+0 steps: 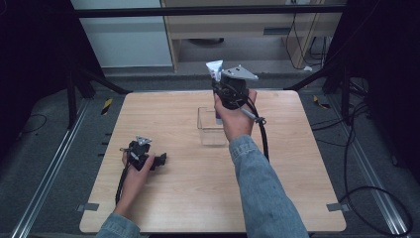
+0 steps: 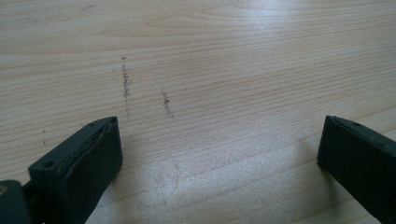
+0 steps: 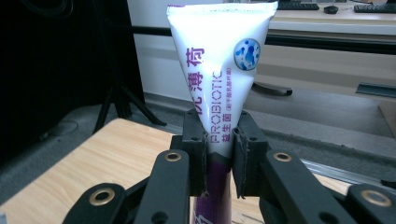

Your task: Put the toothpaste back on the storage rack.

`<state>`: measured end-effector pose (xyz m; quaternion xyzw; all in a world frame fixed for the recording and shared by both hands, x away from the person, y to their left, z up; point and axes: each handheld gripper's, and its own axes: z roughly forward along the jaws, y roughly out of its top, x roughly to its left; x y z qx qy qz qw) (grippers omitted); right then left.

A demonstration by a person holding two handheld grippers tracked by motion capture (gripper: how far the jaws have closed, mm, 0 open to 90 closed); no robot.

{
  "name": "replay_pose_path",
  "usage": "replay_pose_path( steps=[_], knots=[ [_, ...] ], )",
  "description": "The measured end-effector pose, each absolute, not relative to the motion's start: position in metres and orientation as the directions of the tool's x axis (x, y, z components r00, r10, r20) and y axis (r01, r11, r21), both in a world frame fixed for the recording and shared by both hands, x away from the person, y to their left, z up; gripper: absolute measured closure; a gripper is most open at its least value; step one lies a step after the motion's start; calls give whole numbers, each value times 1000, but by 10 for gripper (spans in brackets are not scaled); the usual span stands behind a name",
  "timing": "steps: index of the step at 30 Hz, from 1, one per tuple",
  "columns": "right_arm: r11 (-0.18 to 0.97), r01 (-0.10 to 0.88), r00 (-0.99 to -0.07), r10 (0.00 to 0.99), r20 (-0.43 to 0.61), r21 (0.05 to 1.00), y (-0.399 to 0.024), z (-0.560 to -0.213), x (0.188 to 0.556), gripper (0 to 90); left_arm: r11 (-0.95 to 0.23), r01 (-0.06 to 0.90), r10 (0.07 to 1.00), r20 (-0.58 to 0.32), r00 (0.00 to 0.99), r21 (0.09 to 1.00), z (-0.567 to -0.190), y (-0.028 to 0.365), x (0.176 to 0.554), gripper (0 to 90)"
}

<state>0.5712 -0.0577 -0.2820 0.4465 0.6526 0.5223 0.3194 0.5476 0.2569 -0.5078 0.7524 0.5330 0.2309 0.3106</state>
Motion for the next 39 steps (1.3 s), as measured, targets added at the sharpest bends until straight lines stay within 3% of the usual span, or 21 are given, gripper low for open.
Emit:
replay_pose_path(
  steps=[22, 39],
  knots=[
    [18, 178, -397, 916, 55, 984, -42, -303, 586, 774, -240, 658, 945, 17, 326, 714, -508, 257, 548, 0],
    [66, 196, -389, 921, 16, 978, -39, -328, 597, 773, -239, 658, 945, 16, 326, 714, -508, 257, 548, 0]
  ],
)
